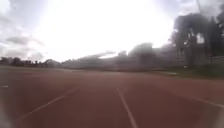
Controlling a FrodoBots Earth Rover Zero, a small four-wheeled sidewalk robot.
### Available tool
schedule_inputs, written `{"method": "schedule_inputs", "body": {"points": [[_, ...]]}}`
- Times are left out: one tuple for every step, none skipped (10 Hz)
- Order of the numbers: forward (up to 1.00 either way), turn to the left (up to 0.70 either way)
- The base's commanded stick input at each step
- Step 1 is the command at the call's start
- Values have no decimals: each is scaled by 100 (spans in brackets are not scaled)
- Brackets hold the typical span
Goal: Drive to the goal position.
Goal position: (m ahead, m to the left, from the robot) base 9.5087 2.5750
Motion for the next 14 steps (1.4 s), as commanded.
{"method": "schedule_inputs", "body": {"points": [[70, 0], [70, 0], [70, 0], [70, 0], [70, 0], [70, 0], [70, 0], [70, 0], [70, 0], [70, 0], [70, 0], [70, 0], [70, 0], [70, 0]]}}
